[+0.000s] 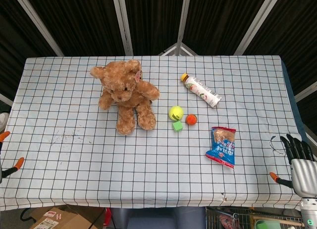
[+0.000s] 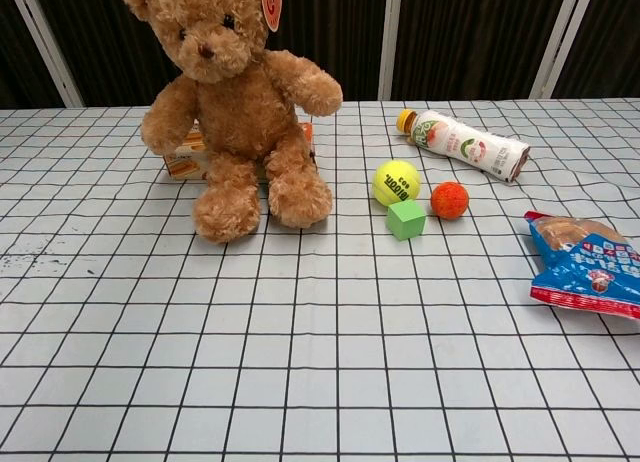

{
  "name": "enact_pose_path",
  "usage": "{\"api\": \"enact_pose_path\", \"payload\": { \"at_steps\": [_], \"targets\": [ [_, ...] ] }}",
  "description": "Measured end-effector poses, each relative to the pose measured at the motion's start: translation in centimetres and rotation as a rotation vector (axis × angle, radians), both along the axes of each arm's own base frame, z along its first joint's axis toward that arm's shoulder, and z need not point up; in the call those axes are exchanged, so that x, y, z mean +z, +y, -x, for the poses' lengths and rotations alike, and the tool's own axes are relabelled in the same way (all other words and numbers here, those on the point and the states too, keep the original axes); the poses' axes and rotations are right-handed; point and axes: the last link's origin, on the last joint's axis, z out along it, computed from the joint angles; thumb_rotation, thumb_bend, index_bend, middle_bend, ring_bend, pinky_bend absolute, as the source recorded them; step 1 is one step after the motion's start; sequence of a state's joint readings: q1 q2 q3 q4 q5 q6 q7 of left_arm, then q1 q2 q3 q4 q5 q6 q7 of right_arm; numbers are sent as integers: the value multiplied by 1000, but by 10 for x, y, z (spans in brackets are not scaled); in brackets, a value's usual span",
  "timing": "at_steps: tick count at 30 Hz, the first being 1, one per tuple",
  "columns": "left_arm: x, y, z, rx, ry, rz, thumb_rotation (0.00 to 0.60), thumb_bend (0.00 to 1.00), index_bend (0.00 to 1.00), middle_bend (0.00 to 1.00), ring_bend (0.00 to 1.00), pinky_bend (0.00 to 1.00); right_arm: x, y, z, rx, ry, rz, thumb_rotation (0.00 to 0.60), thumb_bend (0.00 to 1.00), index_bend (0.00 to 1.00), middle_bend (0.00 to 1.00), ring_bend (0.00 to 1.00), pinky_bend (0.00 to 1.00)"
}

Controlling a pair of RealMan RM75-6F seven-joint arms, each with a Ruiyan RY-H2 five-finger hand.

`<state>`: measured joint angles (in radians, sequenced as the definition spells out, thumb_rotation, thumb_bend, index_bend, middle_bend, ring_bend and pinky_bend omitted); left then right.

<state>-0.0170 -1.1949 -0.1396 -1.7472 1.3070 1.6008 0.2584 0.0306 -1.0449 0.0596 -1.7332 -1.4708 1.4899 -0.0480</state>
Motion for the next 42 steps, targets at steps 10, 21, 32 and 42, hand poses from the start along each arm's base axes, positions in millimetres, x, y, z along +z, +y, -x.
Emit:
{"api": "enact_pose_path", "payload": {
  "at_steps": [10,21,32,42],
  "targets": [
    [2,-6,-3,-15,-5,-5,600,315,198,5,0,0,-3,0,-3,14,6,-9,600,106,0,0,0,0],
    [-3,-1,3,15,-54,43,600,316,176,0,0,0,-2,1,0,-4,7,-15,600,106,0,0,0,0],
    [-17,22,-10,-34,-190,146,600,308,163,0,0,0,5,9,-5,11,-11,12,600,105,0,0,0,0],
    [-28,74,-40,-110,-460,201,600,233,124,0,0,0,7,5,6,-35,-27,5,600,104,0,0,0,0]
  ]
}}
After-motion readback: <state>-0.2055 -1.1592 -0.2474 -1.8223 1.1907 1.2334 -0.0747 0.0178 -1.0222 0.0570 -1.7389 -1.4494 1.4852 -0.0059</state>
